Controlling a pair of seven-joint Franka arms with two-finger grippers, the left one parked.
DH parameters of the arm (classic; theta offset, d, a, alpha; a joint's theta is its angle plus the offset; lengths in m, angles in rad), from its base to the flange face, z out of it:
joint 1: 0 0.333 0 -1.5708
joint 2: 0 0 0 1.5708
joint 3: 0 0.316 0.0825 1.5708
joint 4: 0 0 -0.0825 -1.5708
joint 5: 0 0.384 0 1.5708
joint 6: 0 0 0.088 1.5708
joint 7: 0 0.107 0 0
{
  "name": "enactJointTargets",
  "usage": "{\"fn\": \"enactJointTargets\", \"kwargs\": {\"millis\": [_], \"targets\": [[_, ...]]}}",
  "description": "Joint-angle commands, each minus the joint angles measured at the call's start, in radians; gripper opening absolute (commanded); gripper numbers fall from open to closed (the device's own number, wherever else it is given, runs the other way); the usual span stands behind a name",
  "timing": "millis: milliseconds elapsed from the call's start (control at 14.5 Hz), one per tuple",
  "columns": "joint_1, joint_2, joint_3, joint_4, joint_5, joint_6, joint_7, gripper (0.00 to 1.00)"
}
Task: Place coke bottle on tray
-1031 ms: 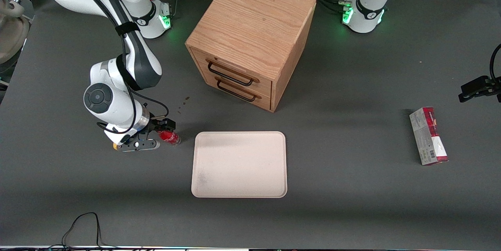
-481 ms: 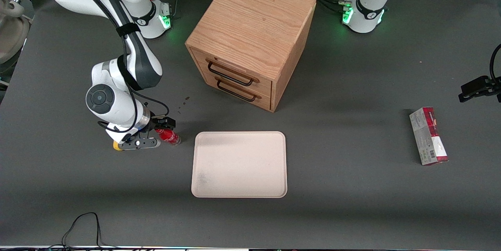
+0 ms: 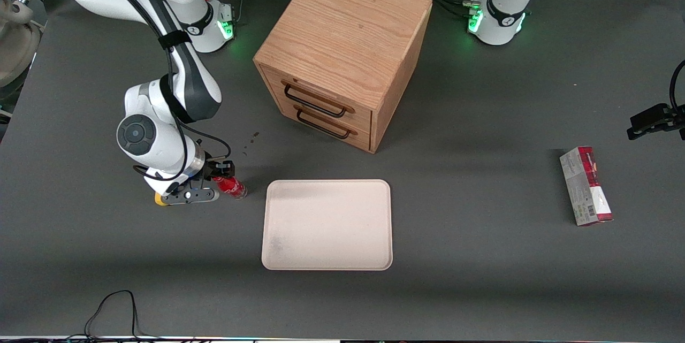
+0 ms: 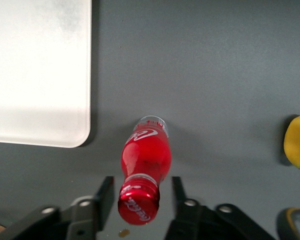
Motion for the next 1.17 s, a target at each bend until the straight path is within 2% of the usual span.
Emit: {"fn": "enactJointTargets", "kwargs": {"millis": [0,69,344,1100], "targets": [[0.009,-0.007,-0.008,0.002,0.015,-0.005,0.016,0.07],[0.009,-0.007,-0.008,0.004,0.015,-0.005,0.016,0.0],[0.009,-0.018,-0.011,0.055,0.015,-0.052,0.017,0.0],[-0.003,-0.018,-0.037,0.644,0.011,-0.725,0.014,0.0]]}}
